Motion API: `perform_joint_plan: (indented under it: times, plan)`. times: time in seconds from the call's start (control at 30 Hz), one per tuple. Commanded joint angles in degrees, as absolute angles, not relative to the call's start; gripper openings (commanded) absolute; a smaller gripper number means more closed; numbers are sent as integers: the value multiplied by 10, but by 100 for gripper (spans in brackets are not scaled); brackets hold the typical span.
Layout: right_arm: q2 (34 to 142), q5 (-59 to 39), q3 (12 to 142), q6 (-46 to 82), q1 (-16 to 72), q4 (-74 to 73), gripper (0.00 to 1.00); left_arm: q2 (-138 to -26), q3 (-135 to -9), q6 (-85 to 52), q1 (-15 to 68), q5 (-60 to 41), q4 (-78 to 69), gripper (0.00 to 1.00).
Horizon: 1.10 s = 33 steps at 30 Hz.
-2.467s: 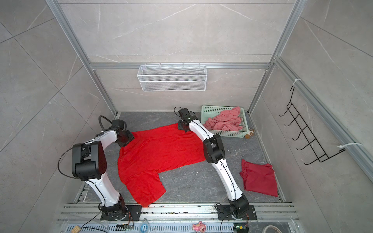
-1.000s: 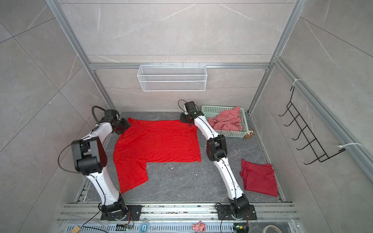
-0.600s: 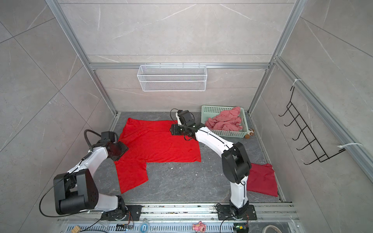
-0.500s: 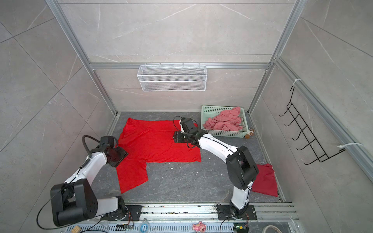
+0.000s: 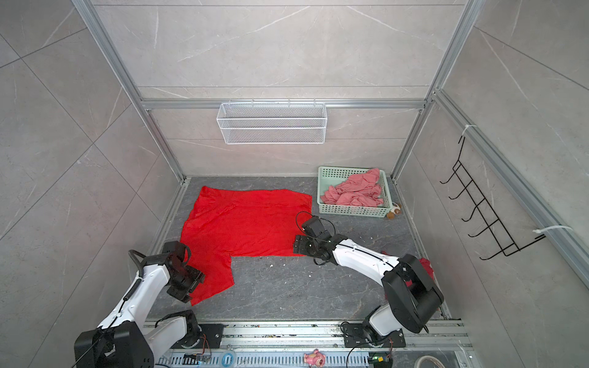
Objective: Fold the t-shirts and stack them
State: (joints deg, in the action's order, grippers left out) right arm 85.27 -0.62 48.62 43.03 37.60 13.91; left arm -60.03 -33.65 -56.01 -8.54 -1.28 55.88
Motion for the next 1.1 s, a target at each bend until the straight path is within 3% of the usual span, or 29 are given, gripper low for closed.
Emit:
perform_joint_plan:
  times: [0.0,0.63,0.8,1.07]
  plan:
    - [824,23,465,455,379,144,84,-616,-339,-599,-82,-24,599,62]
    - [782,43,443,456,345,174,83,-665,-269,-656,-77,-8,494,55]
    - [770,47,436,459,338,186,83,-660,-260,-658,-78,0,470,42]
    - [780,-5,396,501,335,164,83,-621,-248,-657,-77,11,474,14]
